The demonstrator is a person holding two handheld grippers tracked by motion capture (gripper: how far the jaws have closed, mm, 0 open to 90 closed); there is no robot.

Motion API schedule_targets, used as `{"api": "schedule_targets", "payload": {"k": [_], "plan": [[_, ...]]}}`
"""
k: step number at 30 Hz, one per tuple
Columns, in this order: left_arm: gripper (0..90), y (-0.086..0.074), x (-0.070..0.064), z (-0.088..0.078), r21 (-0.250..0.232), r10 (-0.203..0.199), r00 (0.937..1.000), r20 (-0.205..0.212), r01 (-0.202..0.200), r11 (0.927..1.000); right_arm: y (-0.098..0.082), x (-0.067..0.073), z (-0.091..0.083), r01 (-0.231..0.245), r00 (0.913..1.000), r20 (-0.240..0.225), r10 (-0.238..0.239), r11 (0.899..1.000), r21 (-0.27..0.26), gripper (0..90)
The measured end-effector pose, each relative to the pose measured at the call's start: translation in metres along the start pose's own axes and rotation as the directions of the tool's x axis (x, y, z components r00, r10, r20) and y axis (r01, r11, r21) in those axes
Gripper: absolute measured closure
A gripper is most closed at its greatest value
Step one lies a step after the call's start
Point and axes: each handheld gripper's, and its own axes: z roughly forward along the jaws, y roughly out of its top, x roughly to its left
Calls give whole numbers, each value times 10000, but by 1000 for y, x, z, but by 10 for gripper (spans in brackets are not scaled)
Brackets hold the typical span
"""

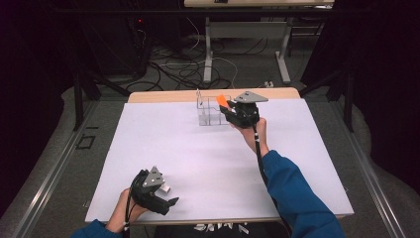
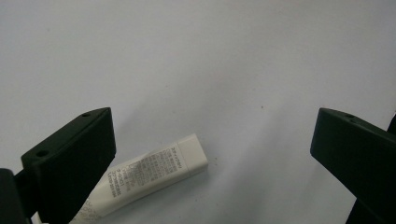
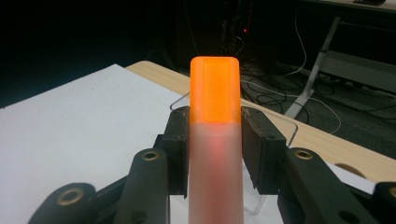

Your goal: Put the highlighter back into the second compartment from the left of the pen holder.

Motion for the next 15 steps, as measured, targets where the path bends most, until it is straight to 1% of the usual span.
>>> {"api": "schedule_targets", "payload": {"k": [3, 4, 5, 7, 8, 9, 10, 11, 13, 14, 15], "plan": [[2, 0, 0, 0, -41, -3, 10000, -12, 3, 10000, 6, 0, 7, 9, 10000, -24, -9, 10000, -86, 647], [2, 0, -1, 1, -133, -18, 9999, -111, 16, 9999, 7, 0, 9, 12, 10000, -35, -13, 10000, -74, 647], [3, 0, 0, 0, -51, 2, 10000, -58, -2, 10000, 9, 0, 12, 35, 10000, -59, -35, 10000, -81, 647], [3, -1, 0, 1, -133, -31, 10000, -91, 30, 9999, 11, 1, 16, 115, 9999, -9, -116, 9998, -138, 647], [2, -1, 0, 0, -109, -43, 10000, -5, 43, 9999, 12, 1, 17, 63, 10000, -32, -63, 9999, -101, 647], [2, -1, 0, 1, -153, -56, 9999, -92, 55, 9999, 13, 0, 19, 80, 9999, -61, -82, 9996, -268, 647], [3, 0, 0, 0, 30, -33, 10000, 57, 33, 10000, 14, 0, 20, 73, 10000, -21, -73, 9994, -337, 647], [2, 0, 0, 0, 53, -41, 10000, 89, 40, 10000, 15, 0, 22, 55, 10000, -5, -55, 9995, -322, 647], [3, 0, 0, 0, 36, -4, 10000, 68, 4, 10000, 18, -1, 25, 30, 10000, 17, -29, 9992, -398, 647], [3, 0, 0, 0, 30, -2, 10000, 64, 2, 10000, 19, -2, 27, 88, 10000, 19, -88, 9991, -404, 647], [2, 0, 0, 0, 37, 6, 10000, 32, -6, 10000, 20, -2, 30, 6, 10000, 16, -6, 9990, -441, 647]]}}
